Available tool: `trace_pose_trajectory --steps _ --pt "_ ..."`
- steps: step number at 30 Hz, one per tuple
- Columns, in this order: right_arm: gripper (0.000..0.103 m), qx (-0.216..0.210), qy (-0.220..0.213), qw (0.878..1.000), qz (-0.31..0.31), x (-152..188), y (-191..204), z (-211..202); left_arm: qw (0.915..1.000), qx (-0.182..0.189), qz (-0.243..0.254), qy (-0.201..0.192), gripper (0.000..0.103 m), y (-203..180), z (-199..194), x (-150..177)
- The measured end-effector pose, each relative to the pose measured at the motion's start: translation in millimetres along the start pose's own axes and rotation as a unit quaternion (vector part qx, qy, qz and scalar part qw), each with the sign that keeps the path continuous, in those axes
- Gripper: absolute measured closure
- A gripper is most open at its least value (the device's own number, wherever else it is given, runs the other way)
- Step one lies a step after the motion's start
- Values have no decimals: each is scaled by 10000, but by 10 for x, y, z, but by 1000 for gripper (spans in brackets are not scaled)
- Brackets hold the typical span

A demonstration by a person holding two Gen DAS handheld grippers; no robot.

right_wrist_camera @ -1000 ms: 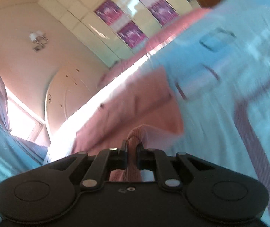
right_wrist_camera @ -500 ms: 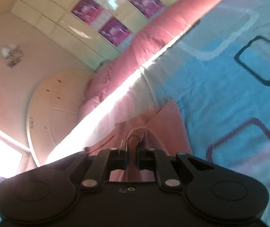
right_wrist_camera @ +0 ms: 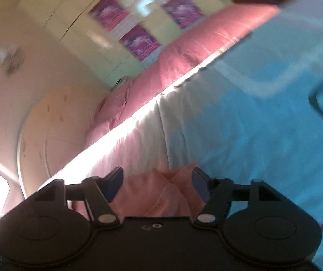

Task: Fold small clothes
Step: 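Lift the hem with both tools and fold it over onto the collar, then open both tools and release the hem on the collar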

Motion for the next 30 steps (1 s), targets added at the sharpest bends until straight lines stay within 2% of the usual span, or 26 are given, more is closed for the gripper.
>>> trace_pose_trajectory --steps 2,4,8,10,11,12,13,14,16,17,18,19,20,22,24,30 --pt "60 200 165 9977 -622 56 82 68 9968 -168 733 259 45 -114 121 -20" --pt "60 368 296 9919 -1183 112 167 177 9889 -366 1382 394 45 -210 248 -53" --pt "63 595 494 9716 -2236 252 340 400 9688 -461 2339 674 46 -419 497 -80" --pt "64 767 623 9575 -2709 331 373 507 9579 -478 2694 870 46 -494 593 -31" --pt "66 864 662 9487 -2968 383 383 533 9536 -495 2830 899 53 -536 600 -13" --pt "72 941 707 9411 -3171 419 381 560 9525 -455 2875 896 69 -588 599 12" --pt "78 997 736 9358 -3302 449 378 581 9531 -425 2866 878 81 -617 599 8" --pt "93 1022 727 9328 -3379 447 376 610 9528 -451 2897 789 93 -647 569 -5" --pt "97 950 629 9325 -3426 440 385 564 9550 -507 2902 353 94 -694 470 -57" --pt "98 876 466 9349 -3408 416 407 501 9579 -500 2826 -118 95 -724 312 -105" --pt "102 830 134 9365 -3404 363 455 403 9613 -523 2658 -497 95 -727 163 -172" --pt "102 717 -168 9403 -3323 305 501 294 9632 -653 2526 -639 95 -692 114 -228" --pt "102 578 -357 9459 -3174 251 531 228 9675 -704 2348 -626 95 -635 113 -255" --pt "102 674 -266 9486 -3082 238 492 302 9738 -767 2086 -475 95 -538 198 -272" --pt "102 698 -157 9504 -3026 247 476 388 9744 -774 2070 -414 95 -551 240 -287" --pt "102 589 -304 9507 -3029 182 561 433 9722 -814 2136 -505 95 -605 265 -376"
Point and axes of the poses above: each gripper's, at about its wrist camera, not at the fingertips, and z roughly the way its jaws point, y to its left, x to its underside, the point moved 8 cm from there along z, roughly the way its jaws point, and after that the axes turned 12 degrees about z, right-handed, at the moved point
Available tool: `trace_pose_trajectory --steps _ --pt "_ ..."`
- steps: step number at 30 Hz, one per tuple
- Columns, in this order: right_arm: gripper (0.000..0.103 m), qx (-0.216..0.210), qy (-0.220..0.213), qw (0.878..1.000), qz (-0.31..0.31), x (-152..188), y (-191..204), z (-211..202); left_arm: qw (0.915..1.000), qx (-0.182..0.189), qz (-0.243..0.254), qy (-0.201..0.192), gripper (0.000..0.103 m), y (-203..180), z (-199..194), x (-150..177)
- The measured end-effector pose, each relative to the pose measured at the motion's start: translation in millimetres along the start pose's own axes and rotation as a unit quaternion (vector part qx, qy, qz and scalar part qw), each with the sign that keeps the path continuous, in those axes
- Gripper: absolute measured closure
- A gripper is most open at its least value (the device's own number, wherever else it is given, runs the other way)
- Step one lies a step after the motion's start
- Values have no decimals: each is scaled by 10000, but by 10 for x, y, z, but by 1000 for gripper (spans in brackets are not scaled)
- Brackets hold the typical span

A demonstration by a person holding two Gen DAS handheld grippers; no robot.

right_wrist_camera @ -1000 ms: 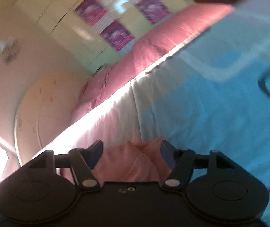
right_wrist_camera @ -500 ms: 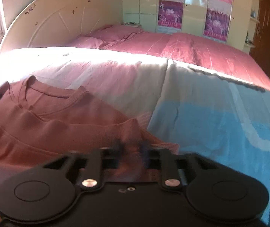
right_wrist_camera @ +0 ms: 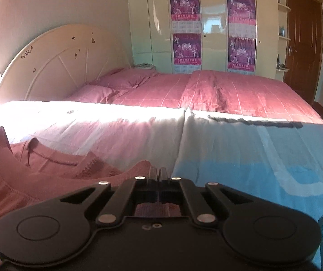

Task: Fold small clothes
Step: 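Open both tools and release the hem on the collar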

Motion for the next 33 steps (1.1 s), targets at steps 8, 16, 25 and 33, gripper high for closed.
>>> trace_pose_trajectory --steps 8,16,25,33 --pt "77 105 605 9971 444 186 -213 290 9951 -10 254 953 90 -74 465 327" --pt "76 -190 928 9955 46 253 -111 358 9937 313 335 1022 71 -129 526 309" --pt "96 134 3 9992 -367 47 -100 138 9973 -649 -29 352 95 43 311 195" --pt "69 629 473 9965 -283 205 -162 419 9865 -947 761 1096 59 -87 428 227"
Point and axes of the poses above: each gripper's, at about its wrist camera, not at the fingertips, and z roughly the way its jaws point, y to its left, x to its underside, the point moved 8 cm from there along z, roughly the way its jaws point, and after that the axes turned 12 degrees about z, right-handed, at the moved point
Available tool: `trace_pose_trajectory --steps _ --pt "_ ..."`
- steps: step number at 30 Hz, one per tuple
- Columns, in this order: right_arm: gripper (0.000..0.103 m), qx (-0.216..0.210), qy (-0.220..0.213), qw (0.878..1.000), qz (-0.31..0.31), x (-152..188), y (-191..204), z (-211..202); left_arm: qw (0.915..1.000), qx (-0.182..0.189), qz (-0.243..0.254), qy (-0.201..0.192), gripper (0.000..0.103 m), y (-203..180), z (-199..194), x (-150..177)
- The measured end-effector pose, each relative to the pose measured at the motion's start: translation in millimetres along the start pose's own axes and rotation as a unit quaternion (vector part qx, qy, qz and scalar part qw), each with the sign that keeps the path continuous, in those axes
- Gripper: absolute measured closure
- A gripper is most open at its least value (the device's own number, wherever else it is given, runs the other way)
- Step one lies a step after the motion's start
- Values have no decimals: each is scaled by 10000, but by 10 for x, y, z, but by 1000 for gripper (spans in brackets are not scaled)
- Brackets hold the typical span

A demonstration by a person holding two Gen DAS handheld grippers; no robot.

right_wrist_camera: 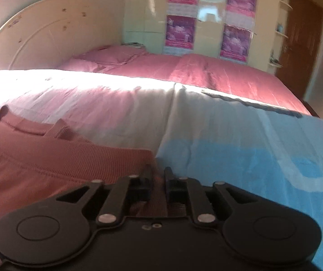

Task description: Fold small clothes

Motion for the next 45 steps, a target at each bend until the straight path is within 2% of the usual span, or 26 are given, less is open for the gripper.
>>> trace_pose_trajectory --steps 1,2,3,4,5,7,9,11,12,14,16,17,19,21,24,25,27,30,31,32,34,36,38,40,43,45 --pt "58 95 -125 9999 61 -52 -12 -90 9998 -73 56 -176 52 5 -182 -26" --pt "45 58 -383 9992 69 -108 3 -253 9991 77 51 -420 50 -5 -405 -58" --pt "51 -97 -535 9985 68 -138 25 -410 9971 458 -6 -603 50 -109 -605 -64" --pt "58 -388 -444 9982 62 -131 110 -533 9947 775 -8 -681 50 -230 -763 -65" --pt "71 -704 -191 9973 -31 -58 236 -628 9916 1006 127 -803 50 -420 -935 -54" --pt "70 -941 -26 9951 -302 115 440 -790 9839 1493 300 -933 50 -840 -1175 8" --pt "66 -1167 206 9916 -528 325 649 -862 9754 1972 542 -824 50 -1262 -1220 93" --pt "64 -988 412 9900 -923 489 821 -721 9789 1754 874 -577 45 -1529 -1023 148" --pt "62 -781 457 9909 -999 510 859 -604 9805 1731 730 -576 36 -1551 -947 136" --pt "60 -593 363 9955 -638 419 856 -430 9831 1708 357 -555 34 -1513 -829 60" --pt "58 -432 412 9978 -281 333 827 -302 9841 1691 269 -461 34 -1492 -861 -36" --pt "61 -403 451 9979 -225 300 844 -313 9824 1764 231 -563 34 -1476 -942 -71" --pt "62 -462 316 9983 -148 226 851 -451 9817 1732 263 -744 34 -1439 -1081 -92" --pt "61 -638 120 9977 -177 245 921 -640 9809 1807 253 -667 34 -1456 -1106 -52" --pt "62 -974 316 9934 -514 411 1152 -636 9863 1584 284 -352 34 -1419 -983 78" --pt "62 -902 409 9926 -708 477 1170 -598 9873 1527 216 -373 34 -1330 -992 136" --pt "60 -621 352 9942 -802 518 1024 -610 9916 1243 48 -366 34 -1032 -1031 305" --pt "61 123 285 9992 -259 466 439 -679 9968 762 -216 -134 34 -523 -1055 681" --pt "61 352 315 9988 -153 484 240 -687 9970 710 -269 -173 34 -414 -1080 776" --pt "55 379 390 9985 -13 503 127 -686 9976 600 -329 -80 34 -343 -1080 835" --pt "59 304 460 9981 263 481 60 -715 9973 544 -486 -70 34 -303 -1125 833" --pt "61 421 108 9989 179 385 201 -863 9975 491 -423 -276 34 -397 -1242 726" --pt "61 76 -83 9997 209 347 486 -1002 9953 753 -323 -523 34 -635 -1377 593" --pt "62 -273 -66 9996 15 408 890 -1016 9932 975 -73 -636 34 -963 -1427 497" --pt "62 -619 167 9974 -344 623 1305 -968 9921 1188 -43 -394 34 -1262 -1321 533" --pt "58 -394 288 9979 -434 764 1334 -887 9927 1163 -113 -301 34 -1283 -1277 612"
Point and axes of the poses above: each gripper's, at about its wrist camera, not at the fingertips, and z roughly the way its jaws point, y to its left, x to its underside, the point moved 8 cm from there along z, roughly the way its jaws point, and after that the axes turned 12 degrees about z, right-handed, at the moved point
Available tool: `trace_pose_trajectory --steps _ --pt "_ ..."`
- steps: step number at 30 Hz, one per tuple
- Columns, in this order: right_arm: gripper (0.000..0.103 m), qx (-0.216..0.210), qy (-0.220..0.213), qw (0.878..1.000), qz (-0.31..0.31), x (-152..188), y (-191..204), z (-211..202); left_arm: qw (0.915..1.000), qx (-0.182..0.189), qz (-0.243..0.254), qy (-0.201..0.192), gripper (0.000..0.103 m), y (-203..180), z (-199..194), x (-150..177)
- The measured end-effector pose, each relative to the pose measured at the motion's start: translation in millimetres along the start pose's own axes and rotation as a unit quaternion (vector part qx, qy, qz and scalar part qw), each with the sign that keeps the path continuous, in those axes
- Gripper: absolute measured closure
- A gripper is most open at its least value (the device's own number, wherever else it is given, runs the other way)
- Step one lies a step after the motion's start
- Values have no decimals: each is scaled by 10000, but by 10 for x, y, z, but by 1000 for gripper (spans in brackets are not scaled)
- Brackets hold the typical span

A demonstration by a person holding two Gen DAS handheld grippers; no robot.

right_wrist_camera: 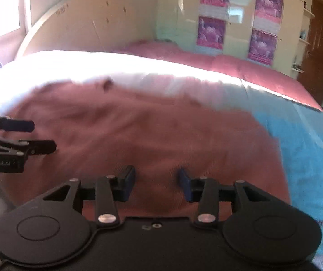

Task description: Fold small clothes

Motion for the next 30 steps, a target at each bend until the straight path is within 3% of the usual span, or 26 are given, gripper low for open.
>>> trace_pose_trajectory --steps 5,9,12,16,20,23,27,30 --pt "59 84 -37 9996 285 2 -91 -244 9997 -207 56 -88 34 172 -330 68" --pt "61 -216 -55 9994 260 203 175 -380 9996 -167 -212 33 34 124 -354 179" --pt "59 -359 64 9991 235 323 438 -310 10000 -11 11 -88 33 -84 -435 129" --pt "60 -229 156 9996 45 442 553 -329 9997 -102 177 139 33 -116 -398 219" --pt "61 170 132 9995 213 457 186 -475 9991 -358 -64 199 34 229 -517 370" --pt "61 700 145 9964 465 495 -351 -620 9972 -657 -159 334 34 527 -587 537" --pt "62 1184 189 9903 709 580 -878 -769 9957 -748 -402 384 34 792 -670 713" --pt "65 1128 257 9903 766 637 -1013 -818 9954 -788 -386 390 34 809 -679 681"
Point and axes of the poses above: each gripper's, at about its wrist camera, not at the fingertips, and z roughly the way its jaws point, y to its left, x to its underside, the point moved 8 cm from there along z, roughly the way its jaws point, and after that the axes turned 12 degrees about z, right-handed, at the moved point
